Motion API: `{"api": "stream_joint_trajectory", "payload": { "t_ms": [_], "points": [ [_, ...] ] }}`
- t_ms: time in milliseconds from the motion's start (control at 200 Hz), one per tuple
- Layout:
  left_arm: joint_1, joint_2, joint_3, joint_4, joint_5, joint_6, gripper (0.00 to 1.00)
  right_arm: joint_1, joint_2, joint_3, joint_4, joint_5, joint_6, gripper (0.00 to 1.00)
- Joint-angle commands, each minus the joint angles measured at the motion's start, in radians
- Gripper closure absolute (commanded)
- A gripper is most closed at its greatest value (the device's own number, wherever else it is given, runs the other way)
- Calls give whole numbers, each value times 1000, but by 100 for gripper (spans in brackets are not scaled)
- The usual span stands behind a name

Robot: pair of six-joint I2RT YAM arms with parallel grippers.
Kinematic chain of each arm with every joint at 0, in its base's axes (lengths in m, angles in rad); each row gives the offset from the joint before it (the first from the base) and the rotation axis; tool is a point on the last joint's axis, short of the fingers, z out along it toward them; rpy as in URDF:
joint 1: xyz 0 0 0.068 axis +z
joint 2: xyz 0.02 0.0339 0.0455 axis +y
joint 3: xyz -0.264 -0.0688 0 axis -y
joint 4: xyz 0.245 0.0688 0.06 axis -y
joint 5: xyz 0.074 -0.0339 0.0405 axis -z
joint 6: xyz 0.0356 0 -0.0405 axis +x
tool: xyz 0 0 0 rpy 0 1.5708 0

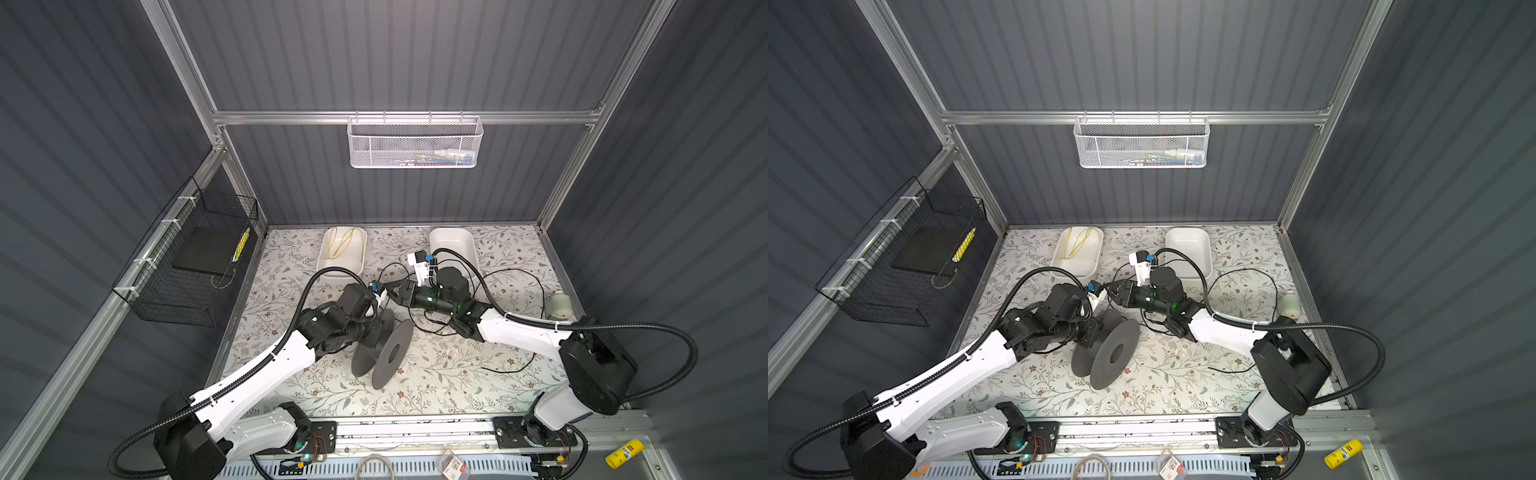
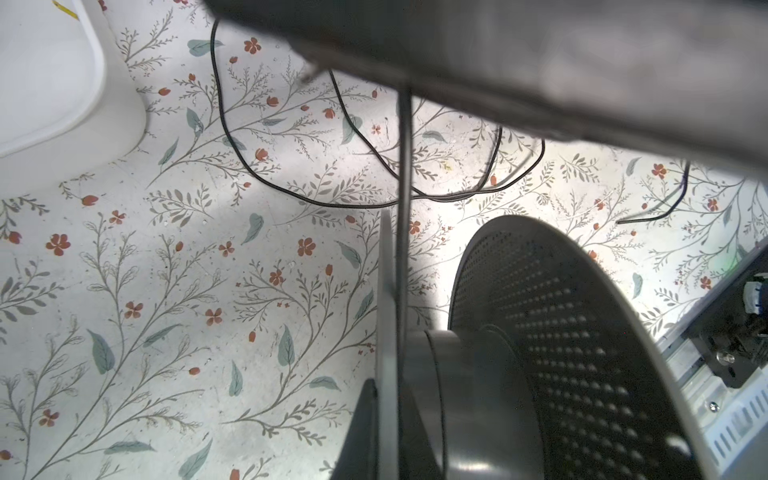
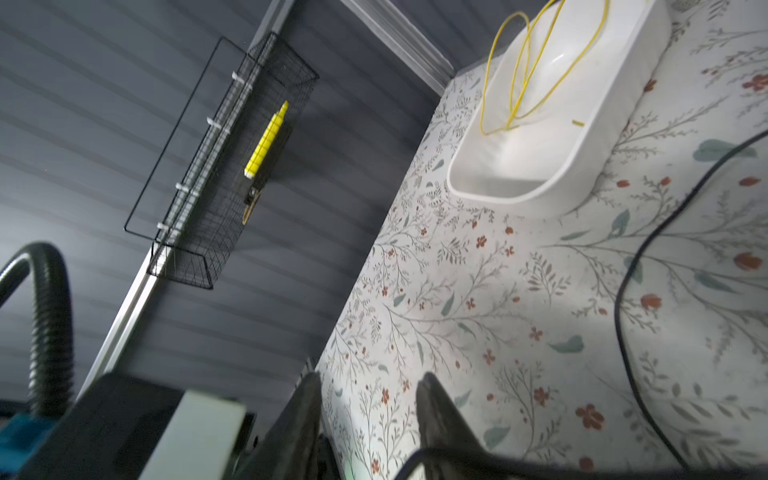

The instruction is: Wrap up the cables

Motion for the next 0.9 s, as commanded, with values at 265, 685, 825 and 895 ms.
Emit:
{"api": "stream_joint_trajectory", "payload": {
  "t_ms": [265,685,825,895],
  "points": [
    [-1,-125,24,-100,-153,-15,100,-211,-72,-44,233,63,174,63],
    [0,-190,60,-140,-161,-22,100,-456,-91,50,304,72,240,64],
    [0,-221,81,-195,-232,-32,100,-527,-111,54,323,86,276,61],
    [0,-249,101,-220,-285,-44,100,-576,-127,64,313,75,297,61]
  ]
}}
